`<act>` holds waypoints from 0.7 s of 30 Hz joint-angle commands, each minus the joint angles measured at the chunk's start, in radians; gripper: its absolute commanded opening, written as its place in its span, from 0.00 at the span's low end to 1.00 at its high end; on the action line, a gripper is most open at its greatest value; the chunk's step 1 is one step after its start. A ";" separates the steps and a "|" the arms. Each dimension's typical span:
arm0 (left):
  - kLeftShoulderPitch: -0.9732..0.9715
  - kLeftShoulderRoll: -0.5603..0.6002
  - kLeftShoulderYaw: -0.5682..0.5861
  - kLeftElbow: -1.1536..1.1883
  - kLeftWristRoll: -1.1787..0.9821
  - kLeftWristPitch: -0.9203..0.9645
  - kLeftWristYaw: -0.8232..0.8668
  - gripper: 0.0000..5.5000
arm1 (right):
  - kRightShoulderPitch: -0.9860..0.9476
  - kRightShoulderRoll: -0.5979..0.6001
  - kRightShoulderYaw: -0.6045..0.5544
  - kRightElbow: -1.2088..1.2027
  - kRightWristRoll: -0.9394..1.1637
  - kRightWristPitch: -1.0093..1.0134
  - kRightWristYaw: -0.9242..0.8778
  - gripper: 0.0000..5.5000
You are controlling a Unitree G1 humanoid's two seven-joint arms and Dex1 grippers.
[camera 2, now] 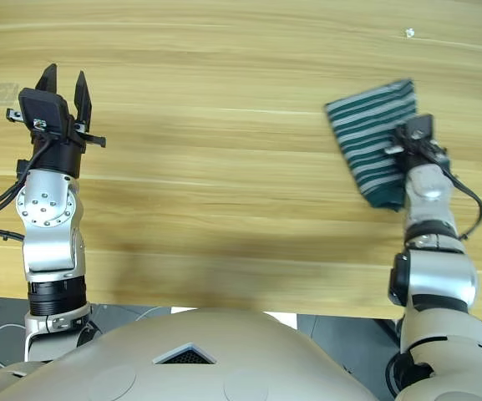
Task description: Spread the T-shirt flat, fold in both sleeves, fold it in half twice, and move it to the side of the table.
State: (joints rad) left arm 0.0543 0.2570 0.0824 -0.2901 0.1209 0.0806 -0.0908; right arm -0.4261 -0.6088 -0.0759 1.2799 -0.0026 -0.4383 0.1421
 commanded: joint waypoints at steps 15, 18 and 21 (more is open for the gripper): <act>0.021 -0.118 0.008 -0.032 -0.065 -0.176 0.072 0.32 | 0.093 0.128 -0.212 -0.513 0.213 -0.655 0.000 0.31; 0.027 -0.140 -0.004 -0.019 -0.068 -0.208 0.079 0.32 | 0.157 0.212 -0.160 -0.670 0.210 -0.680 0.009 0.31; 0.017 -0.168 -0.026 0.068 -0.065 -0.266 0.088 0.32 | 0.203 0.325 -0.086 -0.671 0.210 -0.639 0.038 0.31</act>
State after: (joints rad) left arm 0.0870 0.1051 0.0746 -0.2791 0.0505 -0.1621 -0.0098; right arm -0.2566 -0.3463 -0.2049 0.6152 0.2025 -1.1135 0.1570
